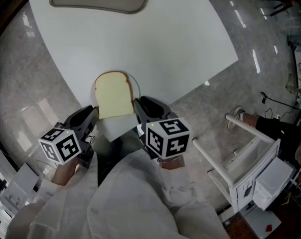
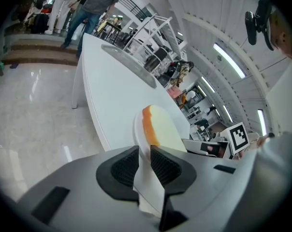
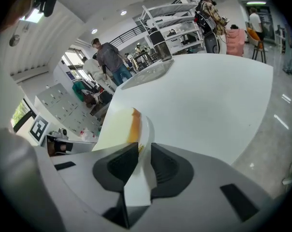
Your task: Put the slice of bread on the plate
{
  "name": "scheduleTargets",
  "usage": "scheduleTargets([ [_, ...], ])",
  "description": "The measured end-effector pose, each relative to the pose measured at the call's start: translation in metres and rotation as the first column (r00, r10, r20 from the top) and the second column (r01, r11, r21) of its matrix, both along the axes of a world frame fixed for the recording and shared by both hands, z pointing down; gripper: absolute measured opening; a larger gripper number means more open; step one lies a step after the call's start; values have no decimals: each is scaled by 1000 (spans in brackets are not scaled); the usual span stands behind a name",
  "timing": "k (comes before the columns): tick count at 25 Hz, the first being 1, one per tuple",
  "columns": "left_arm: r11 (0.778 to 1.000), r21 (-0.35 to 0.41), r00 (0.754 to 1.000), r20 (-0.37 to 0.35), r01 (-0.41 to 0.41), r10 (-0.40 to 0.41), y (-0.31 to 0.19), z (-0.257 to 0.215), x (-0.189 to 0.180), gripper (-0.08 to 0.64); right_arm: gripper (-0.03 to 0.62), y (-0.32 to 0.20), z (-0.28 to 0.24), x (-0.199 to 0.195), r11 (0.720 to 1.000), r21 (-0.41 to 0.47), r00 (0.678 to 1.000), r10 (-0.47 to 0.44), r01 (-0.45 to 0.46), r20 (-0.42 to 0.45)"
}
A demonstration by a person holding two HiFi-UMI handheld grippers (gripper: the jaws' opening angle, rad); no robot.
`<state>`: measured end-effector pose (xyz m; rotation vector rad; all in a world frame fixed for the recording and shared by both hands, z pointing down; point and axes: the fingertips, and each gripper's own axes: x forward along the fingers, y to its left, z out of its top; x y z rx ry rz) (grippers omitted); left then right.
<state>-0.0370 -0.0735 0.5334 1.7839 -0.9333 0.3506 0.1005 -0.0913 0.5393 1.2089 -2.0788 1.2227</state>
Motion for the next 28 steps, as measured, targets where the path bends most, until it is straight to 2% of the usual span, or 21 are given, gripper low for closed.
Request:
scheduleTargets([
  [12, 998, -23, 996, -73, 52, -53, -4, -2, 1, 67, 75, 3, -2, -1, 999, -26, 996, 42, -40, 79],
  [16, 998, -38, 997, -61, 43, -46, -3, -2, 1, 66, 58, 4, -3, -3, 997, -52, 991, 66, -61, 117],
  [20, 998, -53, 999, -28, 29, -31, -3, -1, 2, 64, 52, 3, -3, -2, 996, -44, 993, 81, -77, 83],
  [28, 997, -70, 999, -26, 37, -39, -3, -2, 0, 57, 49, 6, 1, -2, 995, -73, 996, 78, -75, 38],
])
